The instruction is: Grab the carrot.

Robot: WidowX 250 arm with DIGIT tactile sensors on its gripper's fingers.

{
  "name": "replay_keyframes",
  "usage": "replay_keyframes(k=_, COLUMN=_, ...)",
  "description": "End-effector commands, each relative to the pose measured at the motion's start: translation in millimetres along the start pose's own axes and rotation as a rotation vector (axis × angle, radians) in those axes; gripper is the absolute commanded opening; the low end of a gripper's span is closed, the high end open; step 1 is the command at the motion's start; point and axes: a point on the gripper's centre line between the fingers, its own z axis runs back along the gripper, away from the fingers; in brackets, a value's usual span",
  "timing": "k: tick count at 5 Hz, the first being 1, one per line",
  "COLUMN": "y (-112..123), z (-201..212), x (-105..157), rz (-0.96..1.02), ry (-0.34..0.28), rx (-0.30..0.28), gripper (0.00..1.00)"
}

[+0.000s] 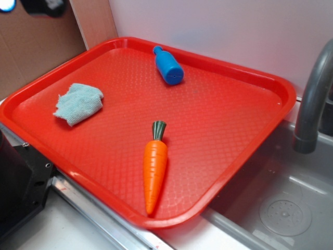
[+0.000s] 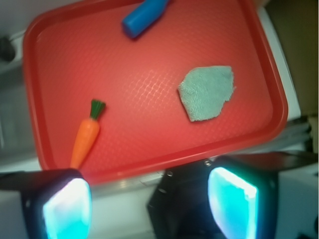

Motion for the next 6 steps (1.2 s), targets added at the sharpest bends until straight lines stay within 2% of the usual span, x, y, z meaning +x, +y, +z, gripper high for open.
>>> replay_keyframes(k=1, y=-42.2, z=-42.2, x=6.4, rz=0.16, ry=-0.054, rx=-0.009, gripper=1.0)
replay_keyframes(k=2, y=-63.1, z=-76.6, x=15.1, rz=0.23, ry=-0.038, rx=-0.087, gripper=1.0)
replay_keyframes(k=3, y=-80.9, z=-120.9, x=13.6, rz=0.167, ry=0.036, rx=-0.143, gripper=1.0)
replay_keyframes(k=4, y=-95.0, z=-161.0, x=7.6, rz=0.124, ry=0.062, rx=-0.129, gripper=1.0)
replay_keyframes(k=5, y=-98.1, z=-189.7, x=-3.2, rz=0.083, ry=0.111, rx=-0.031, gripper=1.0)
replay_keyframes(k=6, y=-99.4, z=-201.3, x=-7.4, rz=0.069, ry=0.137, rx=0.008, gripper=1.0)
